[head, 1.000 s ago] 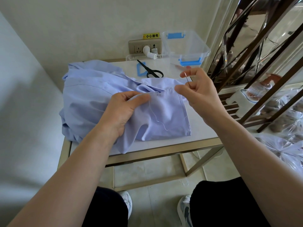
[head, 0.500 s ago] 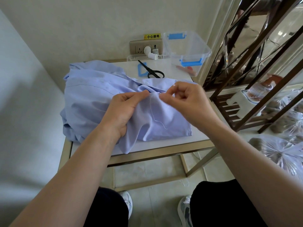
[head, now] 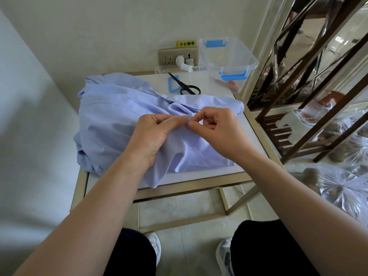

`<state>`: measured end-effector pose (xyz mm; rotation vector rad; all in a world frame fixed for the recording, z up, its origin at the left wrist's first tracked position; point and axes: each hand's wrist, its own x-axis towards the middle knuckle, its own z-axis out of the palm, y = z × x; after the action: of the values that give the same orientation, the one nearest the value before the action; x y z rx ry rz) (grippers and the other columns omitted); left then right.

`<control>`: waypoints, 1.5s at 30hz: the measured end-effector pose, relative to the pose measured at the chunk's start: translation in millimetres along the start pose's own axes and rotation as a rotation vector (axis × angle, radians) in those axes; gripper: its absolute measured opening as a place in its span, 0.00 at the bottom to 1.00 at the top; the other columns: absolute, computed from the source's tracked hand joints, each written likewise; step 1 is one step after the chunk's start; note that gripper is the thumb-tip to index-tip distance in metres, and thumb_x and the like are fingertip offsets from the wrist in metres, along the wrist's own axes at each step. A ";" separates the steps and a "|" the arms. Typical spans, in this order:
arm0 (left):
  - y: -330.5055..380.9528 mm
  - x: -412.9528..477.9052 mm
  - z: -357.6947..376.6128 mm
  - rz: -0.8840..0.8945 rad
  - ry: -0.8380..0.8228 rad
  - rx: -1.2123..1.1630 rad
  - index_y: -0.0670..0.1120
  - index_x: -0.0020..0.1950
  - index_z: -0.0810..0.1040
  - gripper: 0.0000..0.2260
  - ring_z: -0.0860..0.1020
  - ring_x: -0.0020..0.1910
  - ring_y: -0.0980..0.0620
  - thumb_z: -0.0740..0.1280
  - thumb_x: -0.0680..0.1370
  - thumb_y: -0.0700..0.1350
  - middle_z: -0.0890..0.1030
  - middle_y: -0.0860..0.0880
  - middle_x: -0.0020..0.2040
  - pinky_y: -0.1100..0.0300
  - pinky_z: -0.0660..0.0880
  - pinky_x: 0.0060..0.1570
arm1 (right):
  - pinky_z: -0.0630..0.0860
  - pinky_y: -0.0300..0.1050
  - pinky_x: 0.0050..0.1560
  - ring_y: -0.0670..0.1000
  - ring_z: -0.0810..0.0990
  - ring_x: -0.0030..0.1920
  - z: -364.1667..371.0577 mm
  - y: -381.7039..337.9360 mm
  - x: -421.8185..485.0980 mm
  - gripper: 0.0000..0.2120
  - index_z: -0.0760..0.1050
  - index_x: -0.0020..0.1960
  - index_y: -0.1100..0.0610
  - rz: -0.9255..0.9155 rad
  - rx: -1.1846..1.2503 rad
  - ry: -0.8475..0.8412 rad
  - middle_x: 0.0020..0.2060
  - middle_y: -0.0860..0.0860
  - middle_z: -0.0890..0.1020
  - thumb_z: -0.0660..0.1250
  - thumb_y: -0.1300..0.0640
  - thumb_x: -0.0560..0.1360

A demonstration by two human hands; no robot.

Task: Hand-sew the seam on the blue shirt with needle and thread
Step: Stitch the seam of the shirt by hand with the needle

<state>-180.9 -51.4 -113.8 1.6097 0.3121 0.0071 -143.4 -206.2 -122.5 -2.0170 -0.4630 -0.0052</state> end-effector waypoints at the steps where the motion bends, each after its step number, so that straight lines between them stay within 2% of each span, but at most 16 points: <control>1: -0.4 0.8 0.6 0.004 0.018 0.006 0.47 0.35 0.85 0.08 0.75 0.32 0.56 0.73 0.74 0.46 0.80 0.50 0.31 0.62 0.71 0.41 | 0.59 0.32 0.29 0.44 0.59 0.24 -3.4 -2.6 -0.7 0.07 0.78 0.39 0.58 -0.013 0.003 -0.069 0.22 0.43 0.60 0.71 0.60 0.75; 3: -1.4 2.7 0.6 0.014 0.059 0.012 0.47 0.34 0.83 0.10 0.71 0.29 0.60 0.71 0.76 0.43 0.75 0.54 0.27 0.68 0.69 0.35 | 0.59 0.32 0.30 0.44 0.59 0.26 -11.2 -8.4 -4.1 0.05 0.79 0.40 0.59 -0.048 0.002 -0.360 0.24 0.46 0.62 0.71 0.61 0.75; 6: -3.6 6.4 -1.4 0.046 0.114 0.033 0.47 0.35 0.83 0.10 0.70 0.35 0.57 0.72 0.75 0.46 0.74 0.51 0.34 0.64 0.67 0.39 | 0.59 0.33 0.30 0.45 0.60 0.26 -18.1 -13.6 -12.1 0.03 0.81 0.43 0.58 -0.026 -0.101 -0.871 0.23 0.44 0.62 0.72 0.60 0.75; 8: -4.4 8.3 -2.1 0.048 0.139 0.018 0.49 0.34 0.83 0.09 0.71 0.34 0.60 0.73 0.75 0.46 0.75 0.52 0.33 0.69 0.68 0.37 | 0.58 0.34 0.30 0.46 0.61 0.25 -18.2 -11.3 -13.9 0.03 0.82 0.43 0.58 0.004 -0.222 -0.964 0.21 0.44 0.62 0.73 0.58 0.75; 11: -5.3 7.9 -0.9 0.051 0.122 0.031 0.51 0.34 0.83 0.09 0.72 0.33 0.63 0.73 0.75 0.46 0.77 0.56 0.29 0.73 0.69 0.37 | 0.59 0.33 0.28 0.44 0.62 0.23 -19.1 -6.2 -7.8 0.01 0.83 0.44 0.57 0.038 -0.274 -0.675 0.20 0.44 0.62 0.73 0.61 0.73; 14: -5.6 7.7 -0.9 0.045 0.106 0.001 0.51 0.34 0.85 0.09 0.75 0.38 0.58 0.73 0.75 0.46 0.80 0.53 0.33 0.64 0.72 0.44 | 0.58 0.33 0.27 0.44 0.59 0.23 -22.8 -3.1 1.4 0.06 0.82 0.45 0.57 0.129 -0.095 -0.296 0.22 0.44 0.61 0.68 0.65 0.73; 17: -4.5 5.3 -0.3 0.030 0.064 -0.030 0.50 0.35 0.86 0.09 0.77 0.40 0.54 0.72 0.75 0.45 0.82 0.48 0.38 0.58 0.74 0.48 | 0.57 0.32 0.25 0.44 0.58 0.22 -18.8 -5.7 3.2 0.04 0.79 0.43 0.60 0.158 0.036 -0.119 0.20 0.43 0.61 0.70 0.60 0.75; 20: -2.6 2.5 0.6 0.020 0.020 -0.058 0.50 0.38 0.87 0.07 0.80 0.41 0.54 0.72 0.75 0.45 0.85 0.47 0.40 0.58 0.76 0.50 | 0.56 0.34 0.27 0.44 0.59 0.23 -7.5 -3.0 2.8 0.10 0.79 0.40 0.56 0.110 0.037 -0.059 0.20 0.43 0.61 0.74 0.52 0.73; 24: -0.2 0.3 1.8 0.015 0.018 -0.088 0.50 0.37 0.87 0.06 0.81 0.39 0.54 0.73 0.74 0.44 0.86 0.48 0.38 0.57 0.77 0.50 | 0.58 0.35 0.29 0.44 0.60 0.23 -0.7 2.1 6.0 0.07 0.78 0.39 0.57 0.054 0.011 -0.029 0.19 0.42 0.62 0.74 0.57 0.74; 27: -1.8 3.2 0.5 0.018 0.058 -0.071 0.49 0.36 0.86 0.07 0.78 0.38 0.54 0.73 0.74 0.44 0.84 0.49 0.35 0.58 0.75 0.49 | 0.58 0.32 0.28 0.44 0.59 0.24 -6.2 -1.8 4.6 0.06 0.79 0.40 0.59 0.039 0.006 -0.149 0.21 0.43 0.61 0.73 0.59 0.74; 31: -3.9 5.3 0.2 0.036 0.066 -0.033 0.50 0.35 0.85 0.08 0.77 0.38 0.59 0.73 0.74 0.45 0.81 0.54 0.32 0.63 0.73 0.48 | 0.59 0.32 0.29 0.45 0.59 0.26 -11.4 -8.7 0.5 0.06 0.81 0.39 0.60 -0.008 -0.028 -0.379 0.27 0.55 0.63 0.75 0.59 0.72; 35: -4.1 5.9 0.4 0.046 0.072 -0.022 0.50 0.34 0.83 0.09 0.75 0.38 0.59 0.72 0.75 0.45 0.78 0.55 0.32 0.64 0.71 0.47 | 0.59 0.32 0.29 0.44 0.59 0.27 -18.7 -7.3 0.3 0.06 0.81 0.41 0.60 0.038 -0.045 -0.411 0.29 0.56 0.64 0.75 0.57 0.72; 38: -4.0 5.7 -1.1 0.068 0.054 -0.011 0.49 0.36 0.82 0.08 0.73 0.40 0.55 0.71 0.76 0.43 0.78 0.50 0.37 0.60 0.70 0.47 | 0.58 0.33 0.28 0.45 0.58 0.26 -24.6 -7.8 2.6 0.03 0.79 0.43 0.58 0.066 -0.012 -0.286 0.26 0.52 0.61 0.70 0.62 0.75; 41: -3.1 4.6 -2.5 0.092 0.010 0.011 0.46 0.36 0.80 0.07 0.72 0.40 0.53 0.70 0.73 0.46 0.76 0.47 0.38 0.57 0.68 0.46 | 0.56 0.35 0.25 0.44 0.56 0.23 -27.3 -5.8 6.6 0.09 0.77 0.50 0.59 0.098 0.054 -0.070 0.22 0.47 0.60 0.62 0.69 0.75; 43: -2.7 4.1 -3.6 0.115 -0.006 0.046 0.44 0.36 0.78 0.08 0.70 0.40 0.52 0.68 0.72 0.47 0.74 0.47 0.37 0.55 0.66 0.45 | 0.57 0.35 0.25 0.44 0.57 0.22 -28.3 -2.4 8.5 0.14 0.76 0.56 0.57 0.120 0.032 -0.010 0.21 0.45 0.60 0.61 0.68 0.75; 45: -2.9 4.3 -4.2 0.124 -0.002 0.069 0.45 0.35 0.78 0.08 0.70 0.40 0.53 0.68 0.75 0.44 0.73 0.49 0.35 0.54 0.65 0.45 | 0.57 0.35 0.26 0.44 0.58 0.22 -29.4 2.6 9.4 0.11 0.77 0.57 0.56 0.144 -0.014 -0.003 0.18 0.43 0.61 0.62 0.65 0.77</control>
<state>-178.1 -46.4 -117.1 1.6955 0.2128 0.0903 -128.3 -229.4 -108.7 -2.0598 -0.3198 0.0829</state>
